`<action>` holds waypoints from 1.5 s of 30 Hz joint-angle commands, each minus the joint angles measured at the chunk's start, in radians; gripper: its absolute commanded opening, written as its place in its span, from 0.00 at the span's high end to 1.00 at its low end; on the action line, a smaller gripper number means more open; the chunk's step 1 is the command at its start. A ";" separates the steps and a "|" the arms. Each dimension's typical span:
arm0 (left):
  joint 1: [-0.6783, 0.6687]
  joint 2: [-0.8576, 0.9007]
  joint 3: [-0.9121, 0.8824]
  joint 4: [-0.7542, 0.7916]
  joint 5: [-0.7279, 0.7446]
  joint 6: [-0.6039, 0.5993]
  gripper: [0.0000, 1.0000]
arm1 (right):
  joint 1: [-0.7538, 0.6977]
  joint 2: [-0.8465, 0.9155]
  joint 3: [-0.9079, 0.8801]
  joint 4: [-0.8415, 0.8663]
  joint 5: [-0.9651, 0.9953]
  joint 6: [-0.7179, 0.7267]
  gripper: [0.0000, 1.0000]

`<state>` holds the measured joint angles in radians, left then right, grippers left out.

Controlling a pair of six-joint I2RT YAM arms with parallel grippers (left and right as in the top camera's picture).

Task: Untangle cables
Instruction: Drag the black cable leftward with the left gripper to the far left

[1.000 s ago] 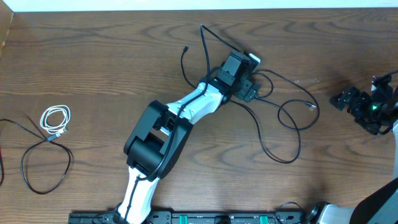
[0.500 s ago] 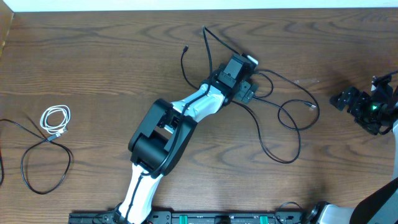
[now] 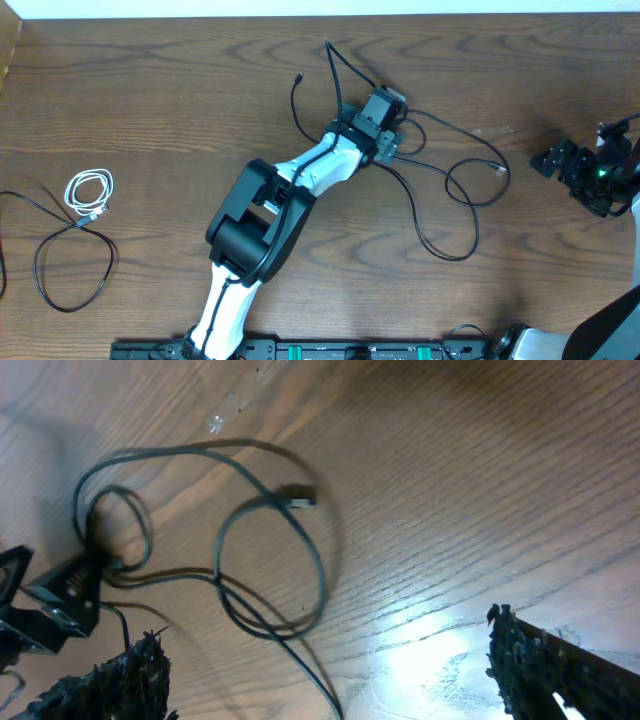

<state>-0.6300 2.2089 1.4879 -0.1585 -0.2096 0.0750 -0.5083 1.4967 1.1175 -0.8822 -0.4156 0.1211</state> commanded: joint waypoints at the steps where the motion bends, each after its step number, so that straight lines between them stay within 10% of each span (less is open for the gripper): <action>1: 0.063 0.043 -0.029 -0.087 -0.169 0.017 0.00 | -0.001 -0.008 0.012 -0.005 -0.014 -0.014 0.01; 36: 1.295 0.043 -0.029 -0.271 -0.164 -0.158 0.00 | 0.000 -0.008 0.012 0.003 -0.013 -0.014 0.01; 45: 1.430 0.043 -0.029 -0.258 0.047 -0.163 0.01 | 0.000 -0.008 0.012 0.007 -0.013 -0.006 0.01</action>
<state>0.7815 2.1811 1.5101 -0.3855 -0.2562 -0.0982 -0.5083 1.4967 1.1175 -0.8768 -0.4160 0.1215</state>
